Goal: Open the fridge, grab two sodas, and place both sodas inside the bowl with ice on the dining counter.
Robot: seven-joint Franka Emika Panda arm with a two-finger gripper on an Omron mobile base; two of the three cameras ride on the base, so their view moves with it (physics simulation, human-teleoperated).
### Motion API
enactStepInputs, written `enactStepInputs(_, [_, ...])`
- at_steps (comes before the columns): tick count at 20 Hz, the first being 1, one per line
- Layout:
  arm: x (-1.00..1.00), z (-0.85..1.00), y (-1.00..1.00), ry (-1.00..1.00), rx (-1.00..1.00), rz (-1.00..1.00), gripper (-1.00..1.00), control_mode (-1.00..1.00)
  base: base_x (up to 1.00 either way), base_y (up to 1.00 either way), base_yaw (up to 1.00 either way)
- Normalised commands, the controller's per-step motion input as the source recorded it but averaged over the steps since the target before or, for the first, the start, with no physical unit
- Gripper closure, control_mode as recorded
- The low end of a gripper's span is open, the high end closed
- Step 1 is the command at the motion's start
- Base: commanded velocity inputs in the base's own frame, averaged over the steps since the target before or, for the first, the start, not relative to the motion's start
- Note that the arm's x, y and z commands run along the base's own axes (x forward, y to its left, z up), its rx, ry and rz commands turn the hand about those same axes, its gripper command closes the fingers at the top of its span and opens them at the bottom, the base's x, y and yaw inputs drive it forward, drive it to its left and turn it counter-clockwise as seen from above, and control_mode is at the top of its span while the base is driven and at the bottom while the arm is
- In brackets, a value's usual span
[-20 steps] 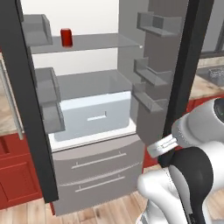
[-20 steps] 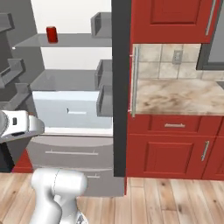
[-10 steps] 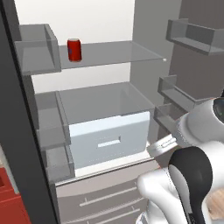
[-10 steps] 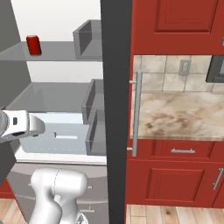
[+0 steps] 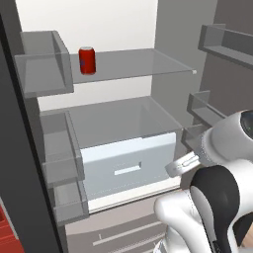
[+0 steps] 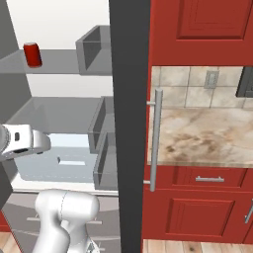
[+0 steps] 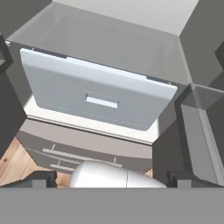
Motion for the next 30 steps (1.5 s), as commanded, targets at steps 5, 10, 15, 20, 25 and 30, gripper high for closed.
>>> enactStepInputs(5, [0.53,0.0,0.66,-0.09,0.17,0.01,-1.0,-1.0,0.0,0.0,0.0])
enactStepInputs(10, [0.57,0.09,0.85,-0.18,0.2,0.0,-1.0,-1.0,0.0,0.0,0.0])
enactStepInputs(15, [0.46,0.55,0.44,-0.26,0.22,0.02,-1.0,-1.0,0.0,0.0,0.0])
enactStepInputs(20, [0.32,0.77,0.09,-0.24,0.13,0.06,-1.0,-1.0,0.0,0.0,0.0])
enactStepInputs(25, [0.18,0.48,0.0,-0.16,0.02,0.01,-1.0,-1.0,0.0,0.0,0.0])
enactStepInputs(30, [0.04,0.1,0.1,0.0,-0.06,-0.04,-1.0,-1.0,0.0,0.0,0.0])
